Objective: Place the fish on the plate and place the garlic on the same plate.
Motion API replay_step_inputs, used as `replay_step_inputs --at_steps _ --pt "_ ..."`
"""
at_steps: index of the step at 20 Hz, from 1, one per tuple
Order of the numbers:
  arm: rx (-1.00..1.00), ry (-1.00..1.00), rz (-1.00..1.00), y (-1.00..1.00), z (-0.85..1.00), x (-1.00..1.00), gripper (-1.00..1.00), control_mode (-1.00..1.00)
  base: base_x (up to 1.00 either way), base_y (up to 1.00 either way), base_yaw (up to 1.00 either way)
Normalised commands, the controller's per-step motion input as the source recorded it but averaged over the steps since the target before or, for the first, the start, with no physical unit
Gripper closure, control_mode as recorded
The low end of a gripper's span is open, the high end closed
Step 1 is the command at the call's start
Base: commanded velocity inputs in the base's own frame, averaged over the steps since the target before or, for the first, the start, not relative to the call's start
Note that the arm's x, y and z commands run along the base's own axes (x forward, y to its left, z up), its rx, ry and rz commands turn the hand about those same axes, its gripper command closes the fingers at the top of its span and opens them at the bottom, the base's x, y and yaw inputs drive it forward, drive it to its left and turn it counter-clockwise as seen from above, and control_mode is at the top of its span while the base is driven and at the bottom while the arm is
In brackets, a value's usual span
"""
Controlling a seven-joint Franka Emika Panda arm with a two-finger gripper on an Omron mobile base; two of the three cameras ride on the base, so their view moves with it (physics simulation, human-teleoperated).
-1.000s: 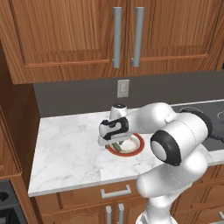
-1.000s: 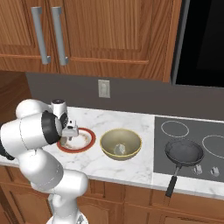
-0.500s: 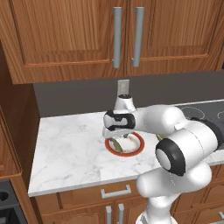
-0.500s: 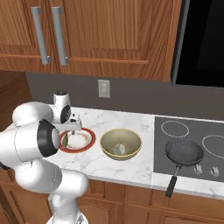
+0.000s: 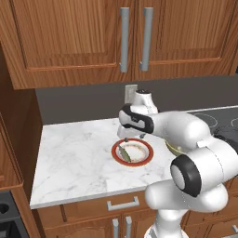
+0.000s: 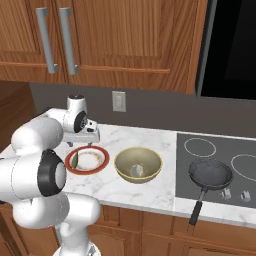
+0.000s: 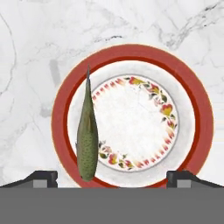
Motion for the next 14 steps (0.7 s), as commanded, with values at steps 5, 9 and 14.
replay_step_inputs --at_steps 5,9,14 --pt "0.0 0.03 0.0 -0.45 0.26 -0.01 -1.0 -1.0 0.0 0.0 0.0" --pt "0.0 0.03 0.0 -0.65 0.1 -0.06 -1.0 -1.0 0.0 0.0 0.0" --pt "0.0 0.01 -0.01 -0.74 0.0 -0.08 -1.0 -1.0 0.0 0.0 0.0"
